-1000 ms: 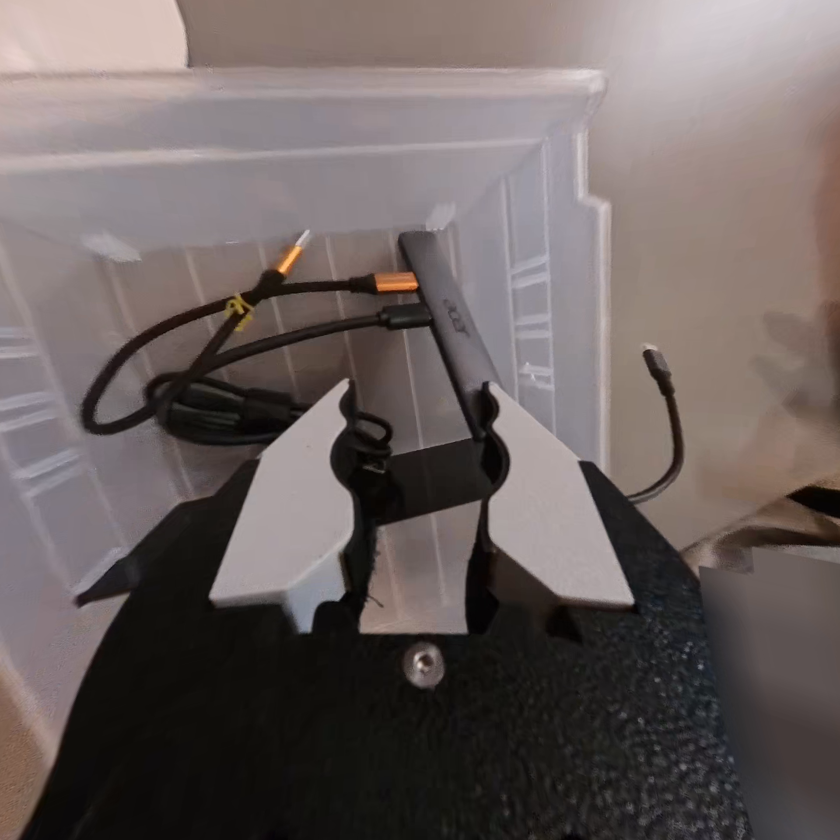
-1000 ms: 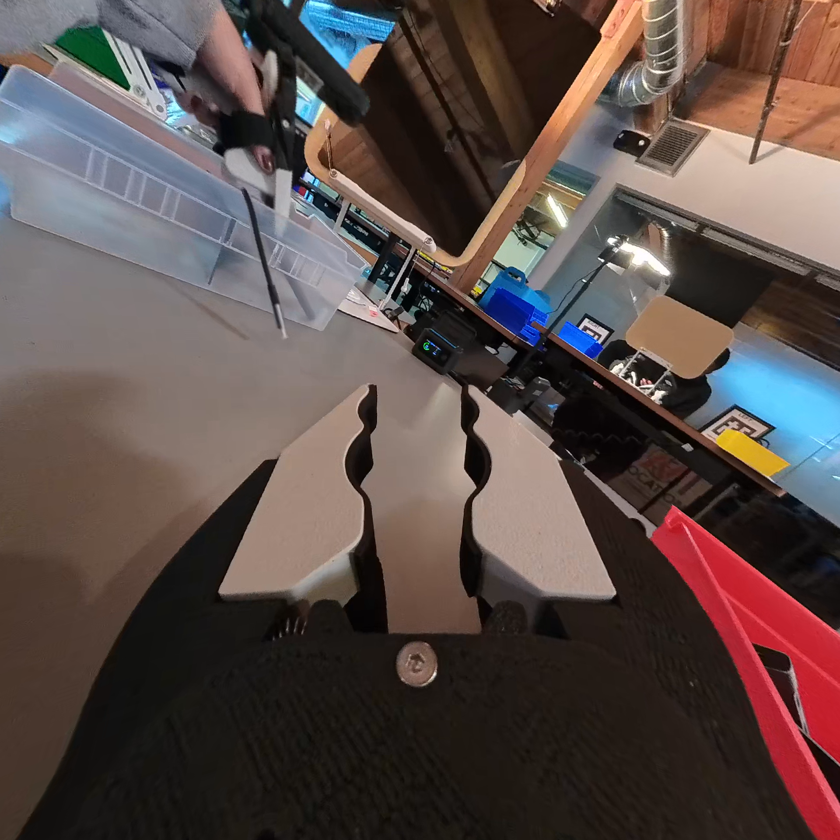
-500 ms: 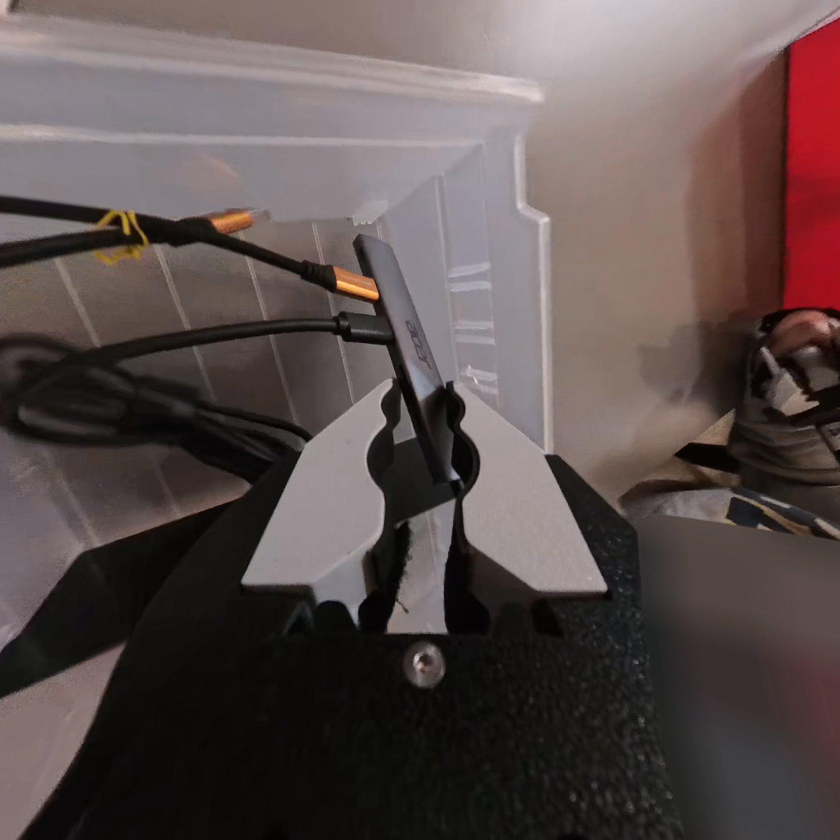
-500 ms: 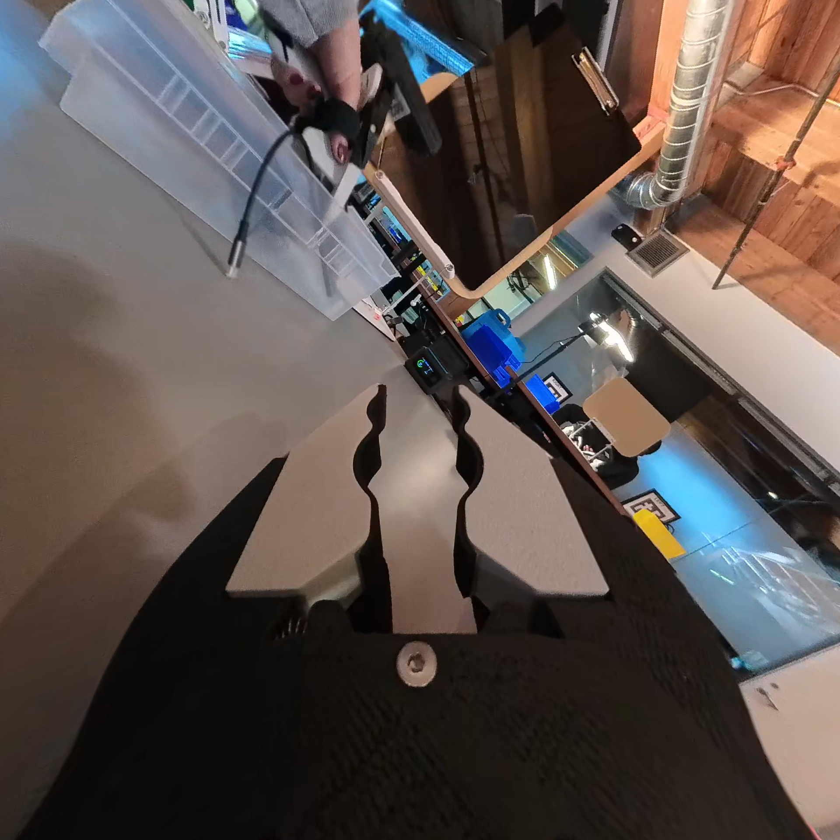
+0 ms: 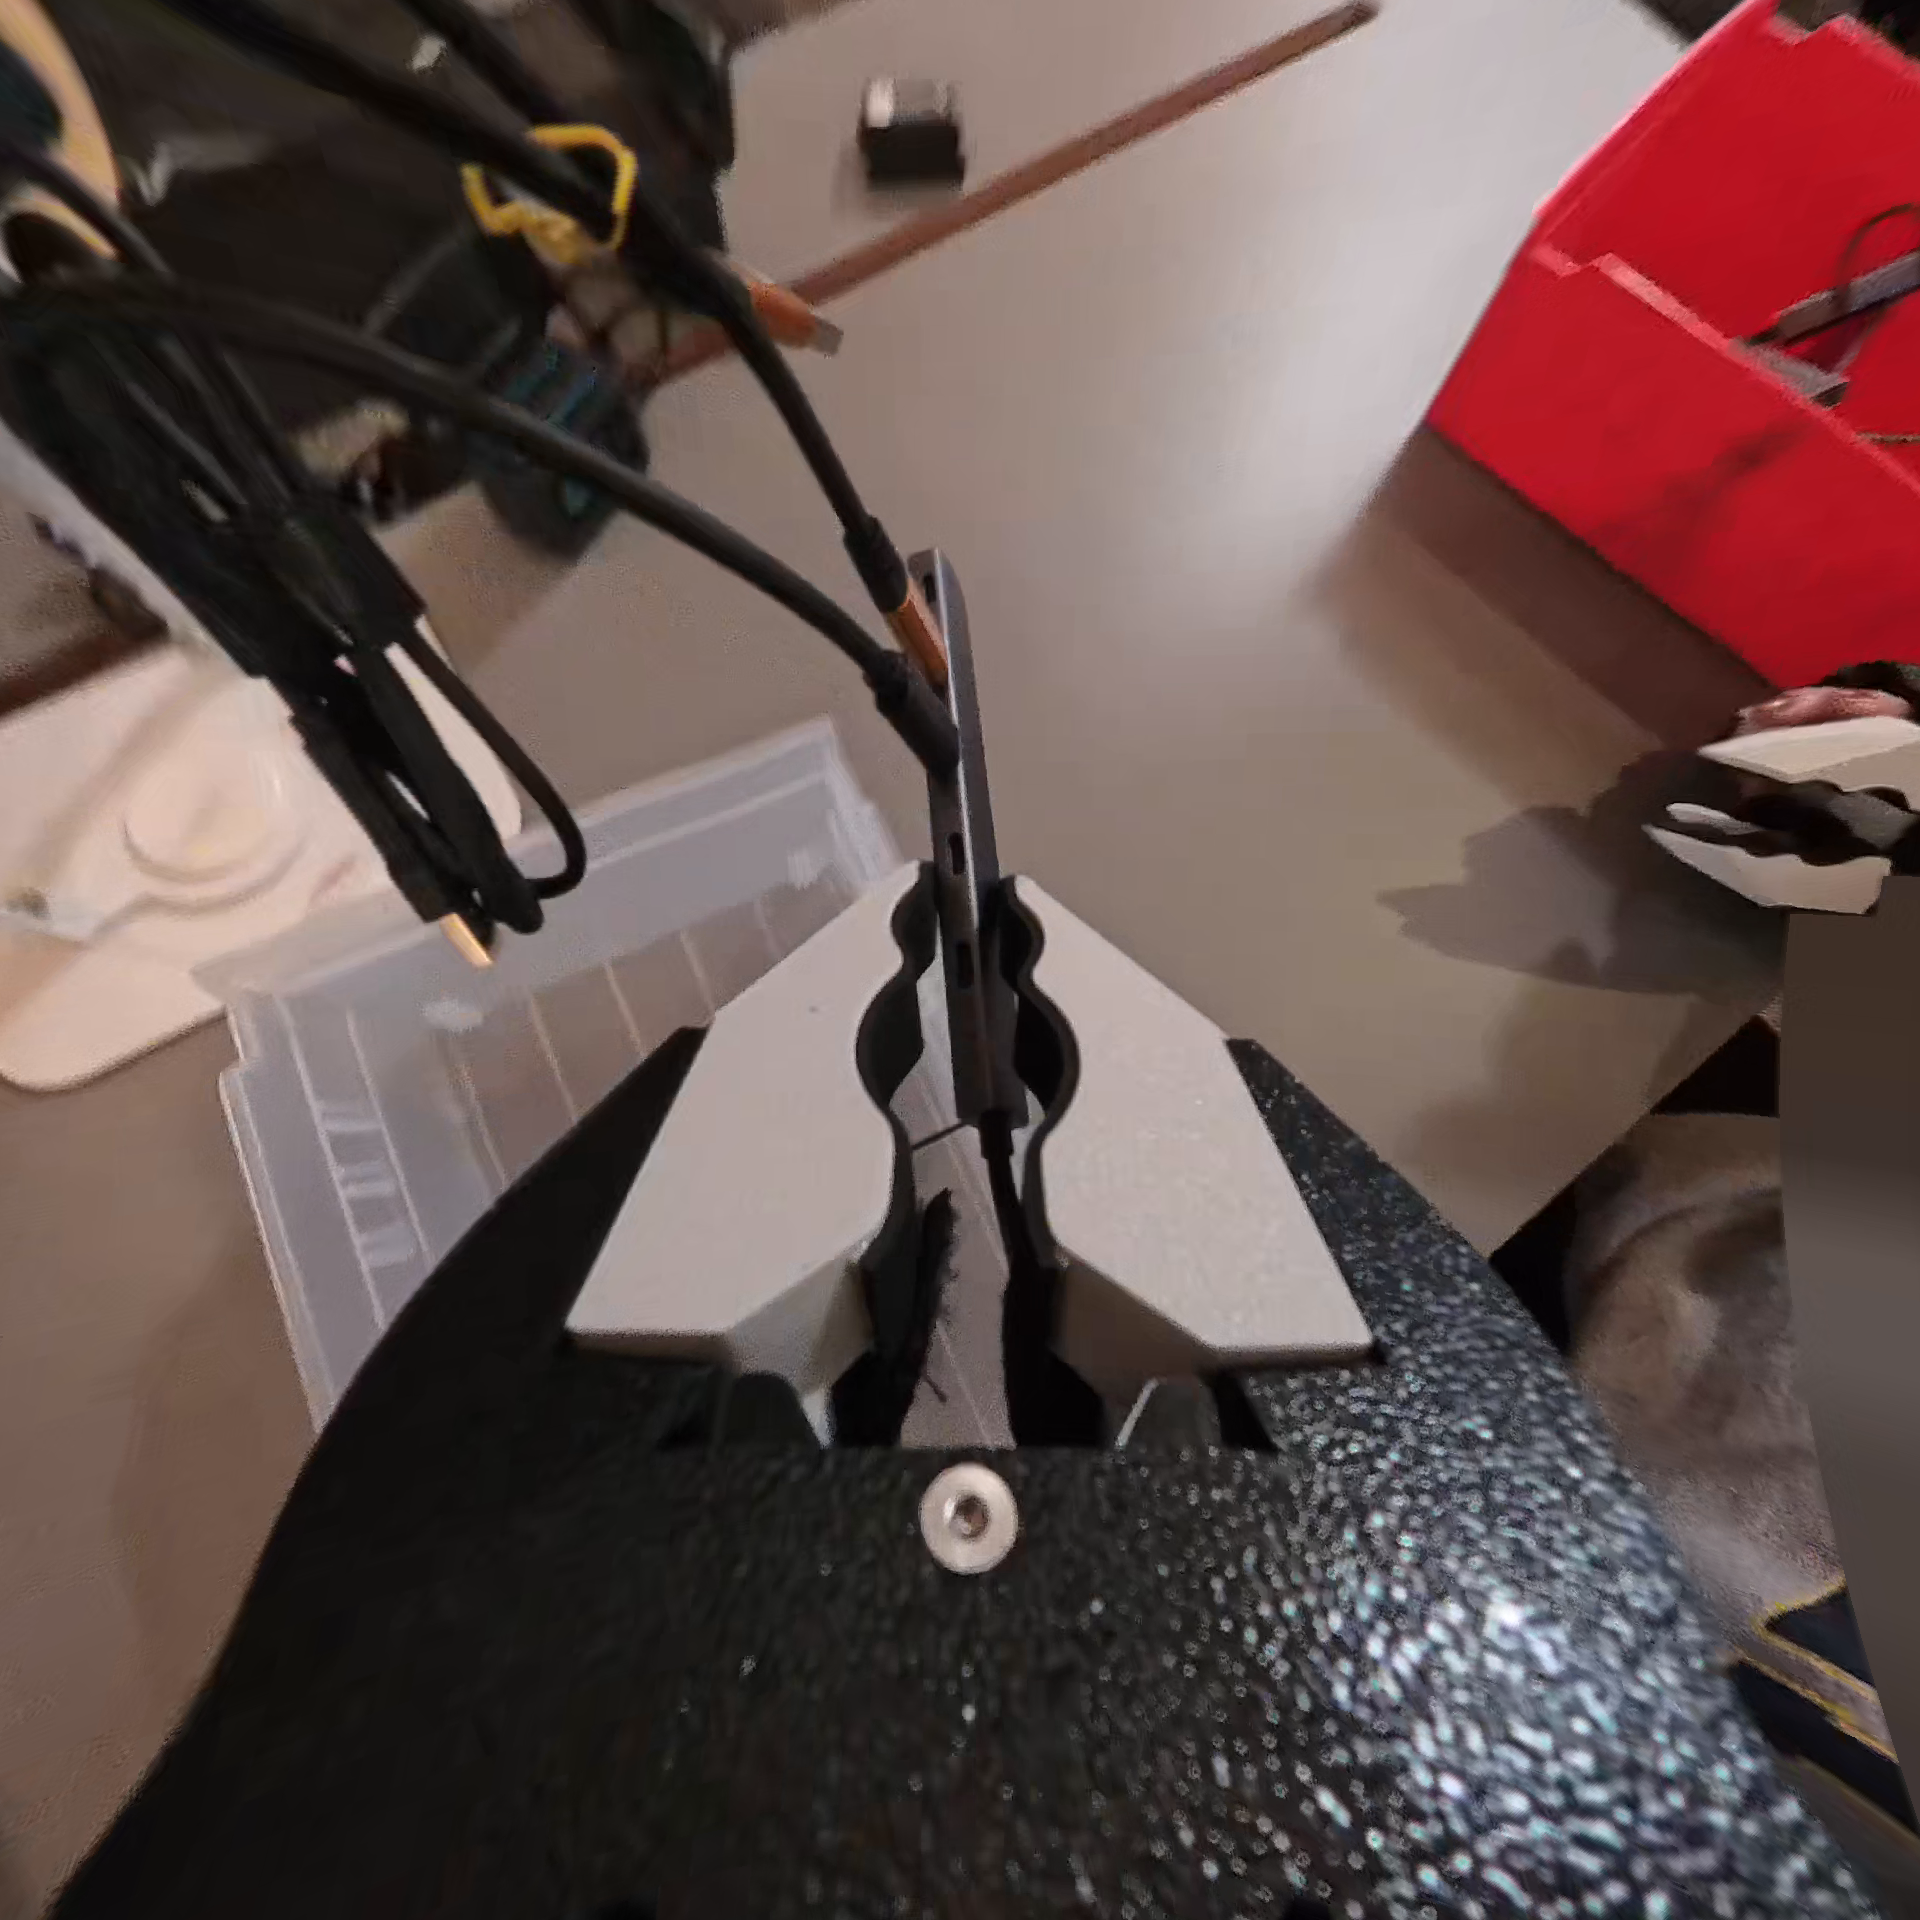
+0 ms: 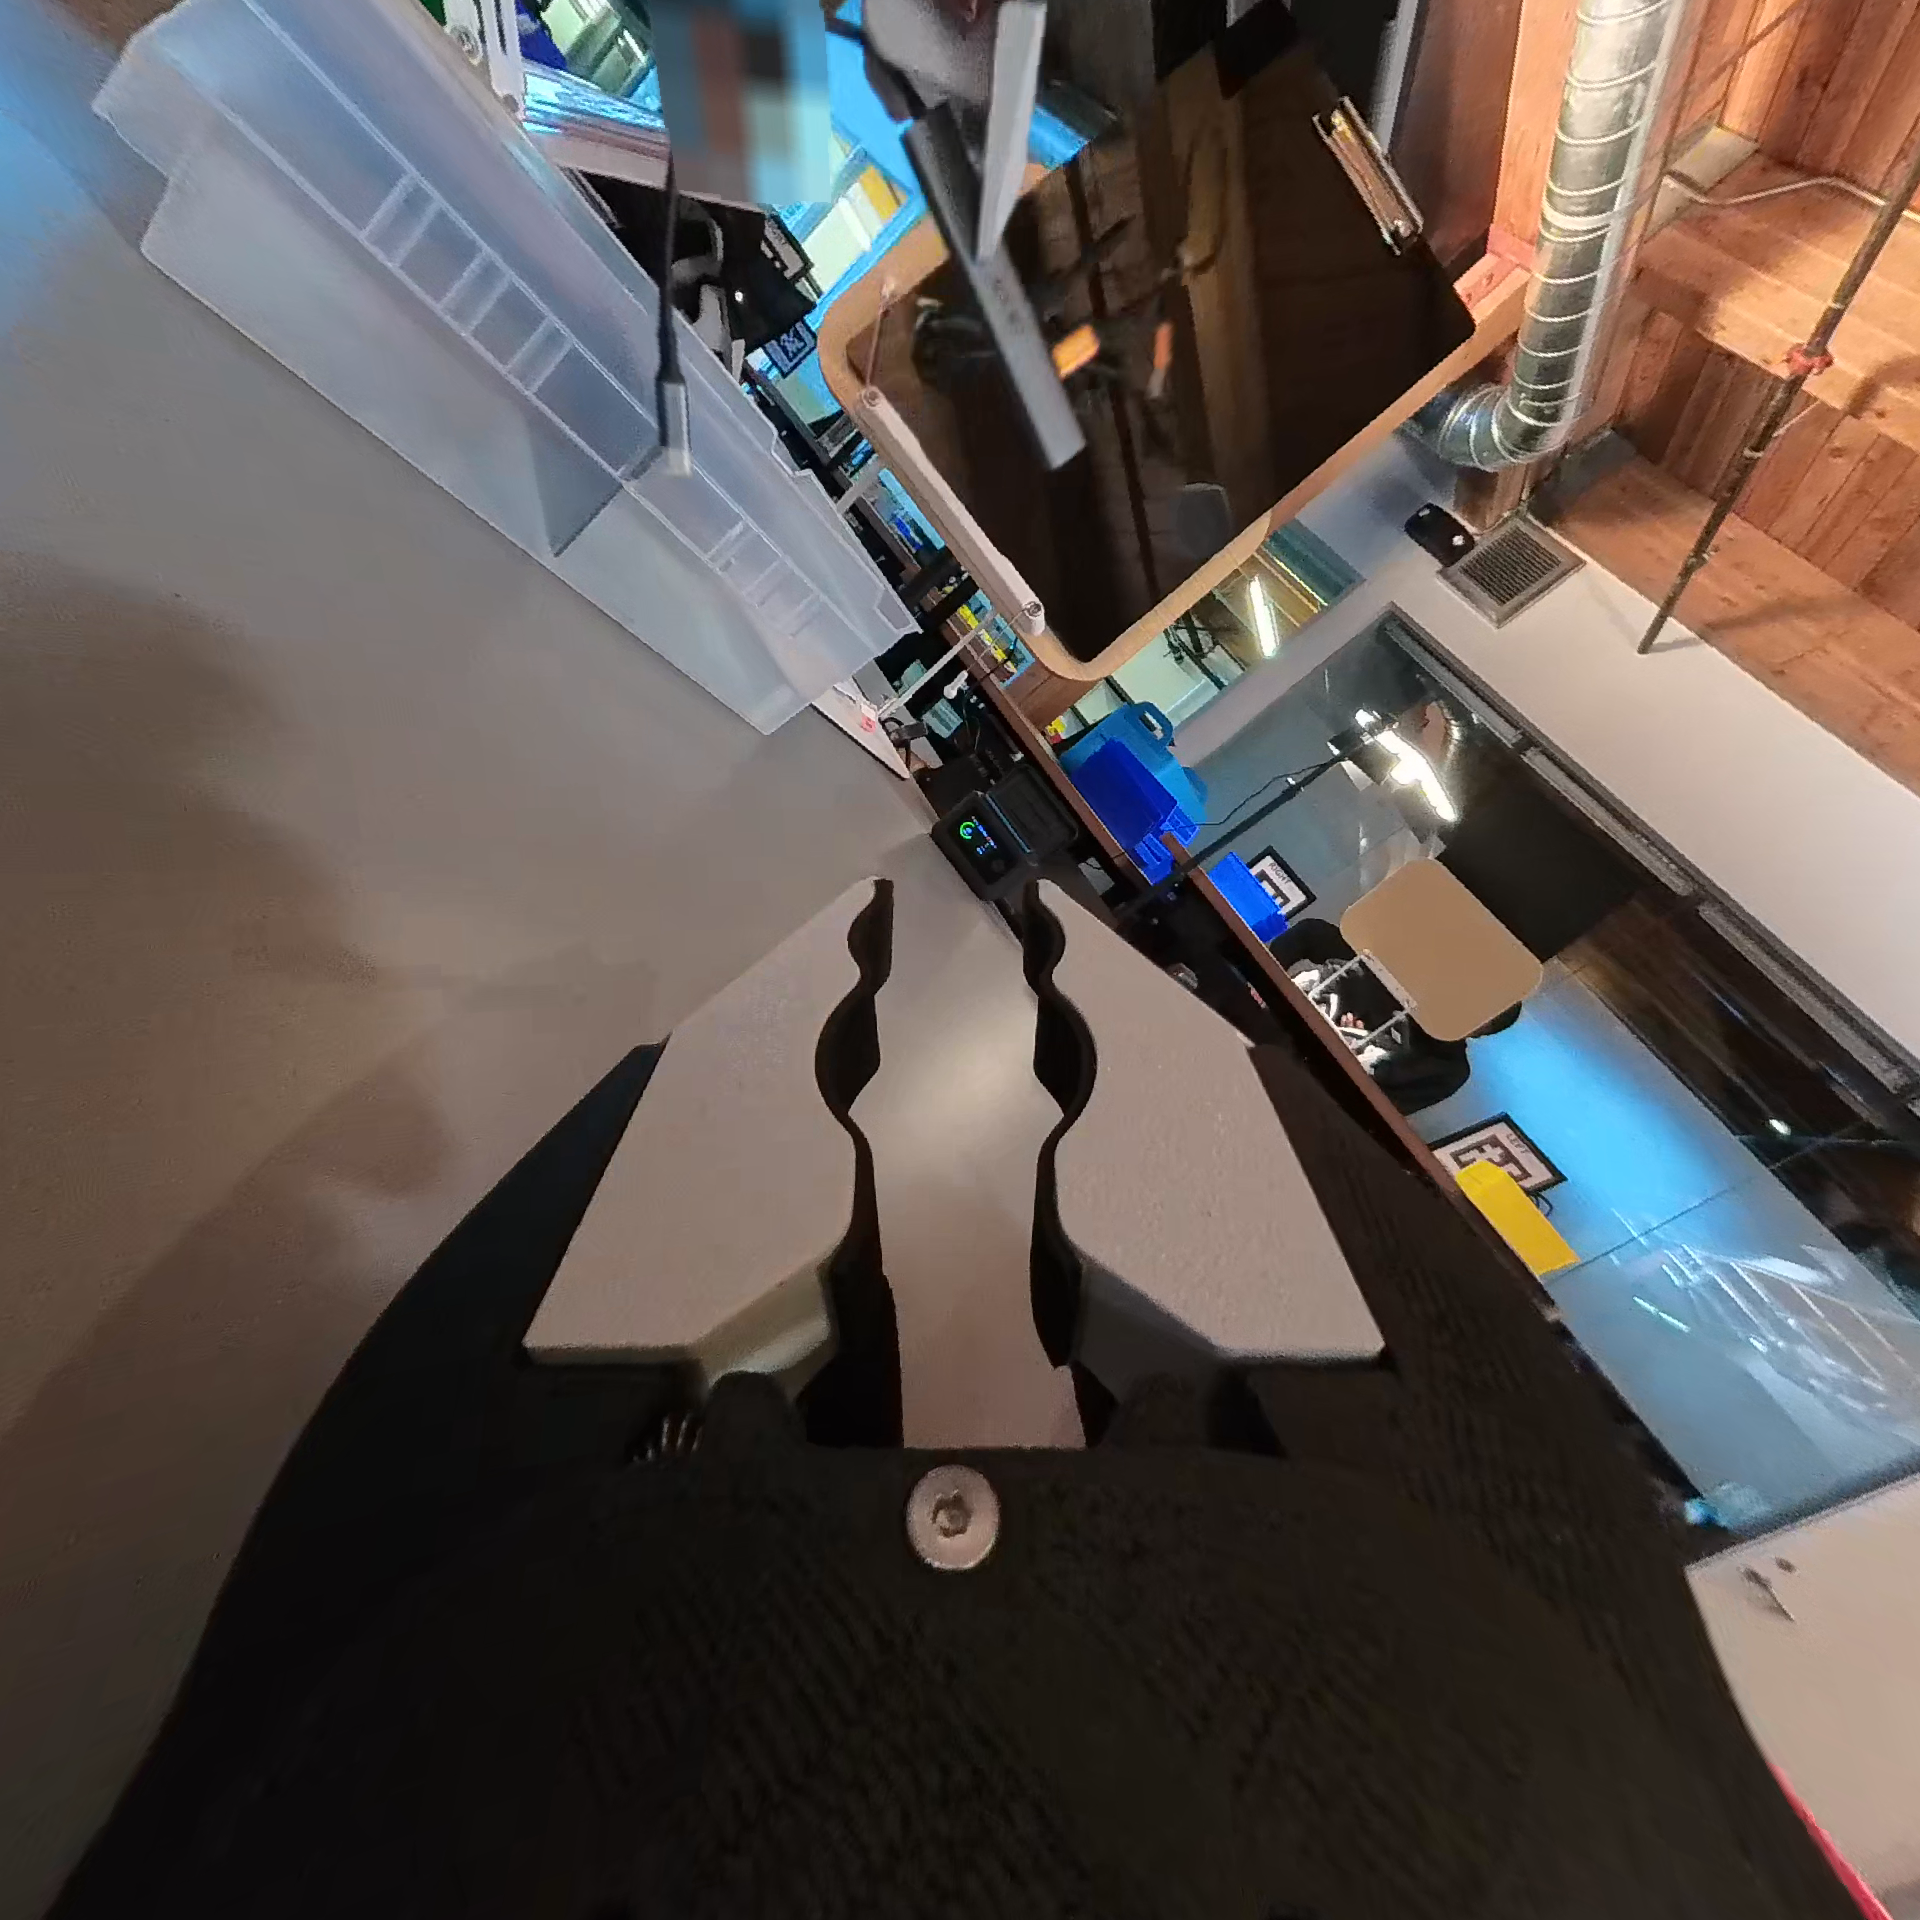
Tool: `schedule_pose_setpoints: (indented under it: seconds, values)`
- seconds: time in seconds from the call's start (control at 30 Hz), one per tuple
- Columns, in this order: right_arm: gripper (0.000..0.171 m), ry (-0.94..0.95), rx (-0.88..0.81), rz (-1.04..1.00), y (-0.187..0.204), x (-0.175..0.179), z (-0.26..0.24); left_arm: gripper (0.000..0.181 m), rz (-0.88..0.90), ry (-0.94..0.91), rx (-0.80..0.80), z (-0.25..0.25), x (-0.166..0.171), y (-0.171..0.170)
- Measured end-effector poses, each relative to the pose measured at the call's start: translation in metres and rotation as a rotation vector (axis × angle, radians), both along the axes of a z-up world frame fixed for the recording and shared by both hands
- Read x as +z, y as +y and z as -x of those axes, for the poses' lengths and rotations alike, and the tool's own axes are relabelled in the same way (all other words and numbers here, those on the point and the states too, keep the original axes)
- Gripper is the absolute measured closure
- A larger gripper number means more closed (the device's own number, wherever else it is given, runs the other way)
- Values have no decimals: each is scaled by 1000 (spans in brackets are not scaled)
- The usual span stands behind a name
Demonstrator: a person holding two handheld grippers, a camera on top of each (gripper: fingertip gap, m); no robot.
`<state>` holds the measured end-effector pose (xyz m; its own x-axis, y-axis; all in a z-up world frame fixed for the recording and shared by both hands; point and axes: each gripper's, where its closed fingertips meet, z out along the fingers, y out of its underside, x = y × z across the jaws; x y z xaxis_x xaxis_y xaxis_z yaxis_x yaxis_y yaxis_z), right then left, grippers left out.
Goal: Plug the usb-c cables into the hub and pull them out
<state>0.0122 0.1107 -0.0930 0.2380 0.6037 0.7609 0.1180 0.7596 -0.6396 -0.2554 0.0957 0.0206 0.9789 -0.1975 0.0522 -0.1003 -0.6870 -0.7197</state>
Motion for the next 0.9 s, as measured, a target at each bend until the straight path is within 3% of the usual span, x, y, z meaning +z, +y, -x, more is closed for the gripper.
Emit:
schedule_pose_setpoints:
  seconds: [0.2, 0.4, 0.63, 0.83, 0.9]
  values:
    - [148, 35, -19, 45, 6, 5, -3, 172, -166, 99, -214, -101, 1, 7]
    - [154, 49, -42, 95, 12, 7, -8, 173, -419, 883, -238, -152, -52, 35]
    - [157, 81, -100, 165, 29, 9, -13, 173, -553, 1643, -300, -175, -104, 47]
    - [155, 80, -119, 273, 41, 5, -13, 173, -721, 1764, -346, -186, -118, 43]
    - [152, 48, -104, 349, 41, 0, -9, 173, -799, 1715, -334, -188, -118, 42]
